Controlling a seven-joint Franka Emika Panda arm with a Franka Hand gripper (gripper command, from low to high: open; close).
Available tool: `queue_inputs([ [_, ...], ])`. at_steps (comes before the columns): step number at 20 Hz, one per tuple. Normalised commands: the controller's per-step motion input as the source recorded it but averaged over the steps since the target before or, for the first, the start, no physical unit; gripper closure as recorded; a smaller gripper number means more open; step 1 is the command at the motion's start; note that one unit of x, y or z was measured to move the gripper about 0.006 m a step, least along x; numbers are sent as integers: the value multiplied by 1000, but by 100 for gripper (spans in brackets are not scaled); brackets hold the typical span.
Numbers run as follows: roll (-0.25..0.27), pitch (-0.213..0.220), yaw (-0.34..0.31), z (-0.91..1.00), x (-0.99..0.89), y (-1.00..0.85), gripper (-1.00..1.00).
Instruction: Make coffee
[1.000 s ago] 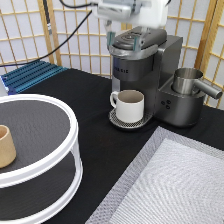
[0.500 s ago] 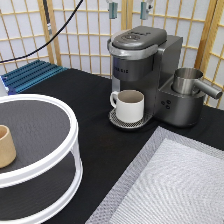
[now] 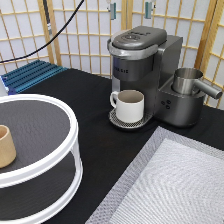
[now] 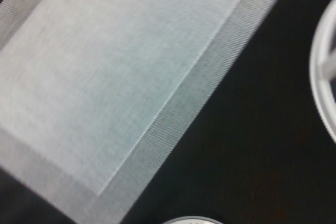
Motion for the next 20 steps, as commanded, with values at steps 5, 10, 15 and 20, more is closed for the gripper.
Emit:
queue_inputs([
  [5,68,138,348,71,0,0,-100],
  [10,95,147,339,15,0,0,-100],
  [15,138,163,306,27,-8,-49,-100],
  [20,161,67,31,51,-71,-453,-100],
])
